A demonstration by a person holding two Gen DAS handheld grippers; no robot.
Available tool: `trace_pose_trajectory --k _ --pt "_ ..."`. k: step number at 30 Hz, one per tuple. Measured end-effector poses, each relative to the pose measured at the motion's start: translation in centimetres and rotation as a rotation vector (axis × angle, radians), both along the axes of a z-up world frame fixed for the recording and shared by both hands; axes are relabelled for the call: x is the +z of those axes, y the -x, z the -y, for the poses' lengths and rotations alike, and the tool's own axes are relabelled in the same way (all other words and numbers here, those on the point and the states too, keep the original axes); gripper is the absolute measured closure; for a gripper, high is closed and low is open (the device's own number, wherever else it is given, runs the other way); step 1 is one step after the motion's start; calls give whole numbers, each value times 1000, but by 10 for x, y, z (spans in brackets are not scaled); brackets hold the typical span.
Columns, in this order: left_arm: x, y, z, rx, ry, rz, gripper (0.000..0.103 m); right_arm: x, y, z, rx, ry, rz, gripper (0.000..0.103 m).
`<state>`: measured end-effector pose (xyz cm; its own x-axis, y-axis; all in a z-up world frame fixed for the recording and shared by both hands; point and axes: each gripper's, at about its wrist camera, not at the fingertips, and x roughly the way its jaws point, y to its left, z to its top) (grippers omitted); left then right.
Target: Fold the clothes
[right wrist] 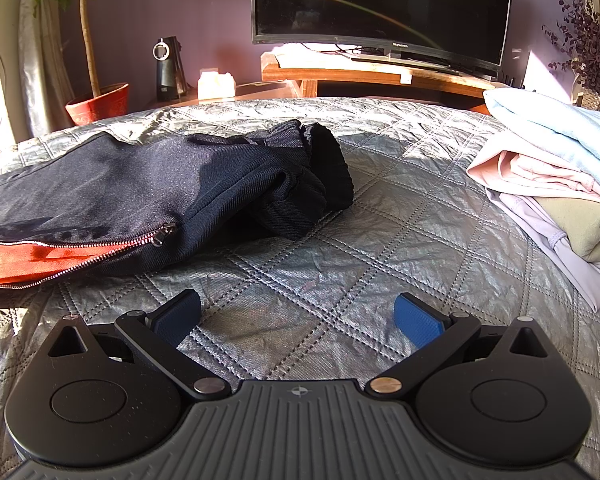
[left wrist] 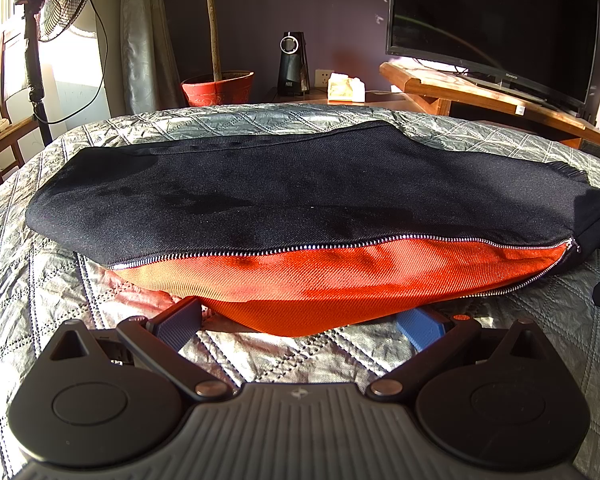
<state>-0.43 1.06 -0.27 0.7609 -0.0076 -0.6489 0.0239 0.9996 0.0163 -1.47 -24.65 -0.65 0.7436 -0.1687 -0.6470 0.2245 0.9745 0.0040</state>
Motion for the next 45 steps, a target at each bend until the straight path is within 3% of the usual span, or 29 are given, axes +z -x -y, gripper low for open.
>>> trace_pose_trajectory --k 41,45 --pt "1 0 -2 -5 0 -5 0 0 0 0 5 7 -3 0" --pt "7 2 -8 -42 25 -23 5 6 0 4 59 5 -54 0"
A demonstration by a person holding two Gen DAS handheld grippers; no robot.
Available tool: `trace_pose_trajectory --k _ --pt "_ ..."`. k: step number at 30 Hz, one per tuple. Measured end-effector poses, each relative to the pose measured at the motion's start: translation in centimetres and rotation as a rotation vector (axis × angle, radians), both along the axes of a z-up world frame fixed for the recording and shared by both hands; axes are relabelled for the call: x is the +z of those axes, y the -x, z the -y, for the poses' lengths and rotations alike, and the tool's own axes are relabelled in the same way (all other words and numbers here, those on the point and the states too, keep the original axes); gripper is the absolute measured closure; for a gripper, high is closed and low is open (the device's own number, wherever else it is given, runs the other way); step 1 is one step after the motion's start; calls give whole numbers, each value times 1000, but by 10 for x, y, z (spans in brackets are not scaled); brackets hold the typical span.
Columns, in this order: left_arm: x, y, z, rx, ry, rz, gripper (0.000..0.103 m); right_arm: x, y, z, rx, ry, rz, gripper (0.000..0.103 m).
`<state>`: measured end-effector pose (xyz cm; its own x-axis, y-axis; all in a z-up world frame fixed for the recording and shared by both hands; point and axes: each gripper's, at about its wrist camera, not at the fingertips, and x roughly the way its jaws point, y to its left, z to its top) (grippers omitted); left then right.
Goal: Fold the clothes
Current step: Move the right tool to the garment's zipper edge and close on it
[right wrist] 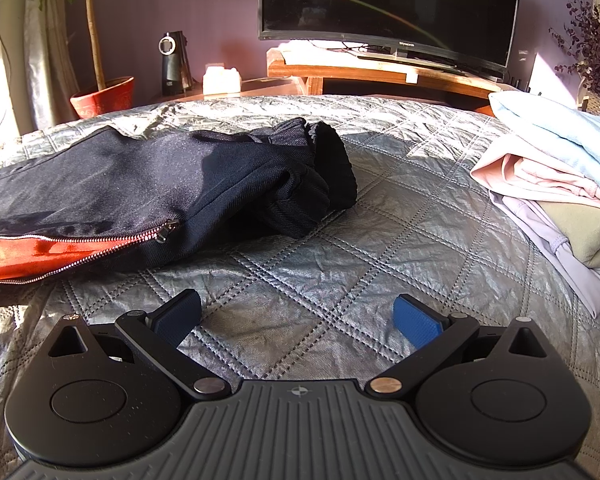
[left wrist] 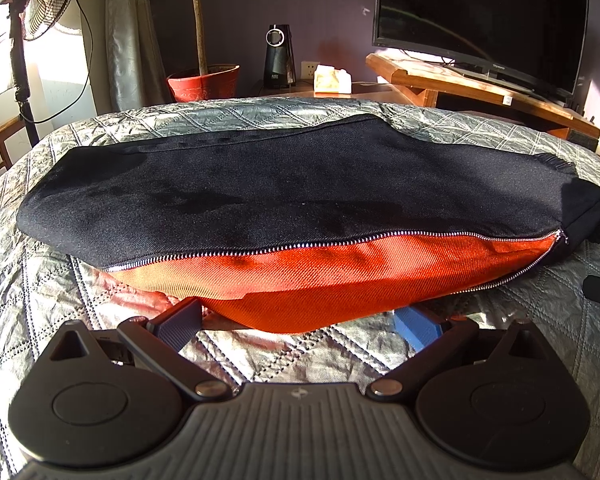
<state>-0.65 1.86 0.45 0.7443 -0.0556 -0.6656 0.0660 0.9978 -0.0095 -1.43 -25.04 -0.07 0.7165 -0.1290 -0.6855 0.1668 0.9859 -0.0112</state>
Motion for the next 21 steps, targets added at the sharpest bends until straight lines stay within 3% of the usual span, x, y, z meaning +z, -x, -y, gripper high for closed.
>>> trace_pose_trajectory --k 1,4,7,9,13,16,18,19,20,21 --pt "2 1 -4 4 26 -2 12 3 2 4 5 -13 -16 1" --pt "11 5 -25 50 155 -29 13 15 20 14 -40 -16 26 2" --pt "22 10 -48 104 226 -45 11 39 38 6 -10 73 154 2" --pt "31 16 -64 166 189 -3 2 55 46 -13 105 109 258 2" --pt "43 21 -90 313 90 56 1 73 31 -77 421 153 300 2" --pt "49 20 -112 416 78 70 1 78 15 -132 659 226 325 4" --pt "55 23 -130 502 76 107 1 76 5 -173 806 301 323 16" --pt "58 25 -139 544 76 125 1 73 0 -189 853 330 310 33" --pt "60 27 -149 585 80 137 1 70 -4 -203 891 339 288 43" --pt "61 29 -158 623 88 143 1 68 -8 -219 924 336 267 44"
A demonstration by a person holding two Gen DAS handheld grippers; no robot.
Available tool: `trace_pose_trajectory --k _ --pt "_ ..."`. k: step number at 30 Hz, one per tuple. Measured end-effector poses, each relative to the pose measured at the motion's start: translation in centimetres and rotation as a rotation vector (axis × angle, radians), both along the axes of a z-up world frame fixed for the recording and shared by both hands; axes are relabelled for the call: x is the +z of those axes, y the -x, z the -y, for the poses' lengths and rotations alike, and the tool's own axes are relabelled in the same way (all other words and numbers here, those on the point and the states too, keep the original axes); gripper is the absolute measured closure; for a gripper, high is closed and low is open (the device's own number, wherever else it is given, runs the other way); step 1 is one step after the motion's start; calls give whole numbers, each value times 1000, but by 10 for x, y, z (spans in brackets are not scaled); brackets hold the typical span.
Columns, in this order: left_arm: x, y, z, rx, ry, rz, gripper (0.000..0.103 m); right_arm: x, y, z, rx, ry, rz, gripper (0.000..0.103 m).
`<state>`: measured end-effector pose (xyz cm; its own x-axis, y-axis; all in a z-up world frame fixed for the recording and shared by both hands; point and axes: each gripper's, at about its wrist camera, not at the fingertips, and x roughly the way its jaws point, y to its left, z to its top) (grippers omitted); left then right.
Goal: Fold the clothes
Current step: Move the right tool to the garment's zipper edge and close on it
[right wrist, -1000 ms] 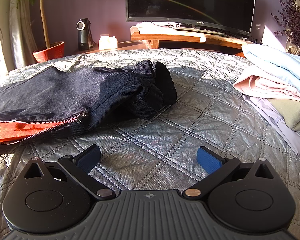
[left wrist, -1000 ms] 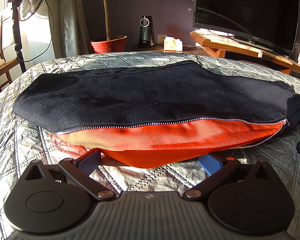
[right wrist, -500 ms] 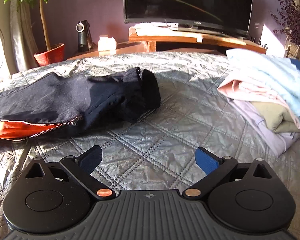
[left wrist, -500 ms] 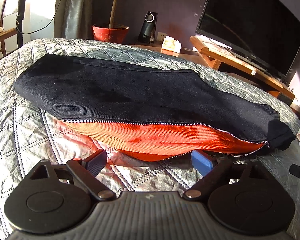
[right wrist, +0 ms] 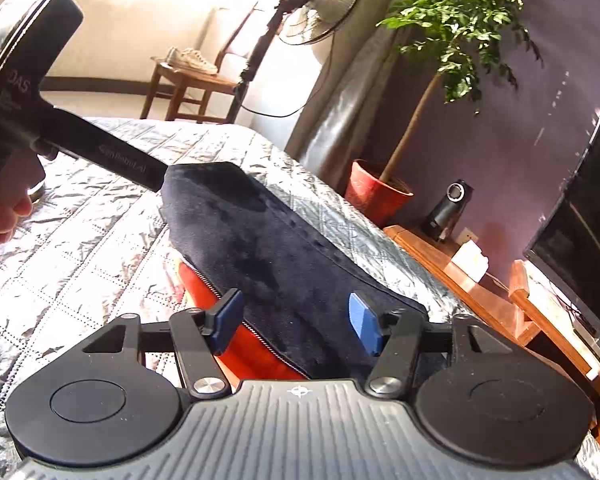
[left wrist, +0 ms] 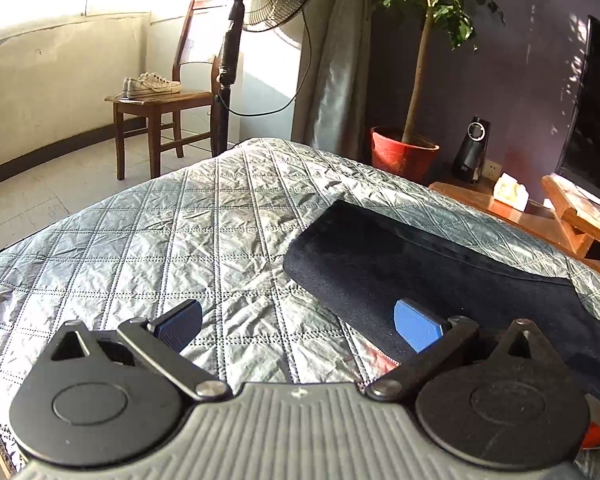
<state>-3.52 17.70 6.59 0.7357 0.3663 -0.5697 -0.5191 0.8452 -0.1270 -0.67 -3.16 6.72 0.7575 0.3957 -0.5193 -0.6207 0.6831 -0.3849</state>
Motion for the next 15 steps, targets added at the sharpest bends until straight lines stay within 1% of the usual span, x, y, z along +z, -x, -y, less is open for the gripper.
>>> trace_pose_trajectory --k 3,5,6,7,8,9,11,13,15 --pt "2 3 -22 80 33 18 1 -6 -6 -31 48 14 -33 44" --pt "3 6 -35 125 53 32 1 -15 -10 -45 64 46 -58 40" --pt "4 8 -39 138 56 40 1 -21 -14 -51 69 64 -73 40" --pt "5 9 -41 145 57 47 1 -26 -18 -56 75 72 -98 44" --pt "6 10 -43 152 56 55 1 -30 -24 -57 83 62 -147 73" --pt "7 12 -44 160 55 64 1 -33 -29 -58 86 48 -185 90" --pt "7 13 -48 177 52 70 1 -30 -32 -53 72 2 -204 97" --pt "6 12 -52 190 59 63 1 -16 -28 -41 52 -50 -180 98" --pt "4 10 -54 198 71 57 1 1 -23 -24 35 -108 -185 98"
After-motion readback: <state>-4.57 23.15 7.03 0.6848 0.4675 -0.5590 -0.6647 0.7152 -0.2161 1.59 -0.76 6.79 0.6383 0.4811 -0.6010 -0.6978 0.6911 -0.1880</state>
